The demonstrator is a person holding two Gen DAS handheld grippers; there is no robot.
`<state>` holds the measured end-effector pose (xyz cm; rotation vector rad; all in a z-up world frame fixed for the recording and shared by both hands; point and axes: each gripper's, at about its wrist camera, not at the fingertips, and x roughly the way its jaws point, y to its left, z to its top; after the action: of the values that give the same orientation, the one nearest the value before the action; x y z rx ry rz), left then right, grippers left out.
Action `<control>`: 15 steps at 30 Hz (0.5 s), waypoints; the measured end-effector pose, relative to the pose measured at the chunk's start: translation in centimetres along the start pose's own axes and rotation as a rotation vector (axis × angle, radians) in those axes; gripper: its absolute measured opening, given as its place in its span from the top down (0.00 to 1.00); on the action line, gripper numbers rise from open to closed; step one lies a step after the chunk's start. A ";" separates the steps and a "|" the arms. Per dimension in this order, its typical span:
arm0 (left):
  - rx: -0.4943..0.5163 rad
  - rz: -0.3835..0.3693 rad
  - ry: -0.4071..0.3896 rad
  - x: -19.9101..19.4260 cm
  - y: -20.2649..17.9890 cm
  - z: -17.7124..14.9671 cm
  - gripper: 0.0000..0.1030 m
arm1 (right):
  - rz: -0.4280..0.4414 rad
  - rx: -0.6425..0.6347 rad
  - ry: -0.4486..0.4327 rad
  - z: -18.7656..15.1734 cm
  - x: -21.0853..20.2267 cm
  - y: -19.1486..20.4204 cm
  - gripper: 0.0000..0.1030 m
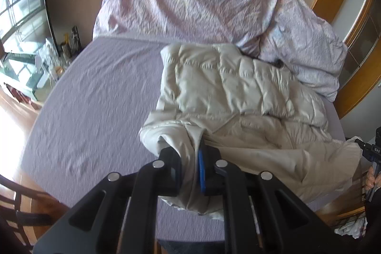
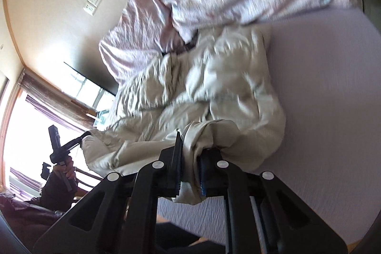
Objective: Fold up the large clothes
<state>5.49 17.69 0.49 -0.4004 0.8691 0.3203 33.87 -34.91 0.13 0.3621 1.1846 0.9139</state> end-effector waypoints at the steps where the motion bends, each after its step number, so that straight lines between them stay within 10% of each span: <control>1: 0.005 0.004 -0.014 0.0 -0.3 0.8 0.89 | -0.004 -0.004 -0.011 0.5 -0.2 -0.1 0.88; 15: 0.072 0.066 -0.120 2.3 -3.9 11.0 0.89 | -0.123 -0.034 -0.132 9.3 1.8 1.7 0.88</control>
<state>15.92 19.57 5.90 -0.2835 0.7755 0.3696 41.74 -30.57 3.64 0.3144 1.0572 0.7905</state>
